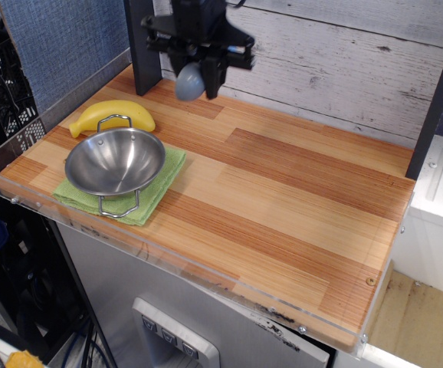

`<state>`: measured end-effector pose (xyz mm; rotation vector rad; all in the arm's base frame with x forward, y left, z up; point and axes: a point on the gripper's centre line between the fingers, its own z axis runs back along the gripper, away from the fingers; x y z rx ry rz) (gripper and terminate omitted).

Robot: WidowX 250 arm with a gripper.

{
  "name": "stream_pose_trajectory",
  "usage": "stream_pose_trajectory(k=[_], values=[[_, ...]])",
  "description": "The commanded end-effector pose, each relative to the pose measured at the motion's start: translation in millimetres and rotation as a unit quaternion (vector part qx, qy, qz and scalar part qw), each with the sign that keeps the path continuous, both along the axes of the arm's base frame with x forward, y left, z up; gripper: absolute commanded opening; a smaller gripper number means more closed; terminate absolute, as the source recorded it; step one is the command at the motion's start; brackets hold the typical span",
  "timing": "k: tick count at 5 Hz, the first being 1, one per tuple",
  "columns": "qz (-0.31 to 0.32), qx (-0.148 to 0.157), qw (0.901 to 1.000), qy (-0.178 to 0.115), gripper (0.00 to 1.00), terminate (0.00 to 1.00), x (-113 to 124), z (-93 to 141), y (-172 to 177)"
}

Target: Move the spoon to the top left corner but stop at banana

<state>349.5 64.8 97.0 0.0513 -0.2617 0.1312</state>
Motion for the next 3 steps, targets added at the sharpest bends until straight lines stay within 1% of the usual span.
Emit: stream_pose_trajectory(k=[1, 2, 3], values=[[0.019, -0.005, 0.9998, 0.006, 0.0, 0.0, 9, -19, 26], [0.032, -0.015, 0.9992, 0.02, 0.0, 0.0, 16, -36, 38], [0.041, -0.021, 0.9986, 0.025, 0.0, 0.0, 22, -42, 45]])
